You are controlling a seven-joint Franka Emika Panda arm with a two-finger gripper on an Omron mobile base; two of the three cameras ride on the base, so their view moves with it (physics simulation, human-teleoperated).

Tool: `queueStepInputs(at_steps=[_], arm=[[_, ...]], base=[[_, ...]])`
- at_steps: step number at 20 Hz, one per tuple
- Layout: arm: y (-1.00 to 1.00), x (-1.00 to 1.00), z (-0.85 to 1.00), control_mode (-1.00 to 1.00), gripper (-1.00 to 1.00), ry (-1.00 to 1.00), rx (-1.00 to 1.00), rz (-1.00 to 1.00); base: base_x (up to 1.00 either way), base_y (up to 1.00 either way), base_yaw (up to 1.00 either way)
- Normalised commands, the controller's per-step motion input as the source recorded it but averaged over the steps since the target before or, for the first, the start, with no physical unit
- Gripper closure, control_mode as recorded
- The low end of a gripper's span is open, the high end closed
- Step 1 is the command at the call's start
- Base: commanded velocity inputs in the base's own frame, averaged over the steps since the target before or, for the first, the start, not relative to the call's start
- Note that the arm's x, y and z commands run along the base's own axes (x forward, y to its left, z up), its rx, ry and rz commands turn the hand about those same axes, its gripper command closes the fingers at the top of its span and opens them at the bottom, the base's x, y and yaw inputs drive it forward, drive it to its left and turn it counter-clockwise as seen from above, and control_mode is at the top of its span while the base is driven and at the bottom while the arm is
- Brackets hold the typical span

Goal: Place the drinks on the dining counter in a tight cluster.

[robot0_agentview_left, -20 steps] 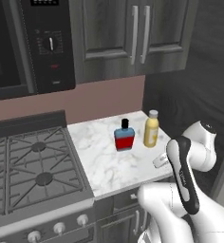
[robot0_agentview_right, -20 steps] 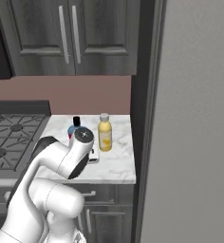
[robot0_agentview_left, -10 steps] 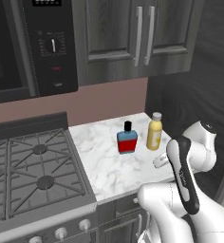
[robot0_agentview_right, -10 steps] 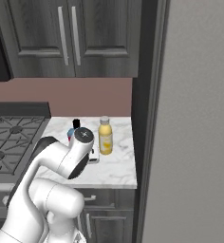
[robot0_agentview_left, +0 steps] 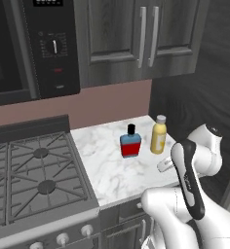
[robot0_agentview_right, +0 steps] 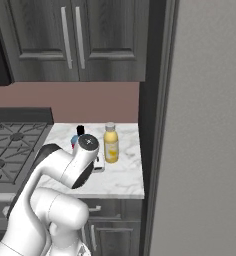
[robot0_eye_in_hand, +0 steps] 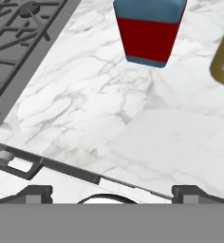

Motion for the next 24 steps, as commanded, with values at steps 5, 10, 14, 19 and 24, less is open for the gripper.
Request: queueStepInputs(at_steps=[5, 10, 14, 19, 24], arm=[[0.0, 0.0, 0.0, 1.0, -1.0, 0.0, 0.0, 0.0], [0.03, 0.09, 0.08, -1.0, -1.0, 0.0, -0.07, -0.05], [0.0, 0.13, 0.22, -1.0, -1.0, 0.0, -0.11, -0.12], [0.0, 0.04, 0.24, -1.0, -1.0, 0.01, -0.02, -0.14], [-0.01, 0.0, 0.24, -1.0, -1.0, 0.0, 0.0, -0.14]], base=[[0.0, 0.03, 0.0], [0.04, 0.04, -0.01], [0.0, 0.0, 0.0], [0.0, 0.0, 0.0], [0.0, 0.0, 0.0]])
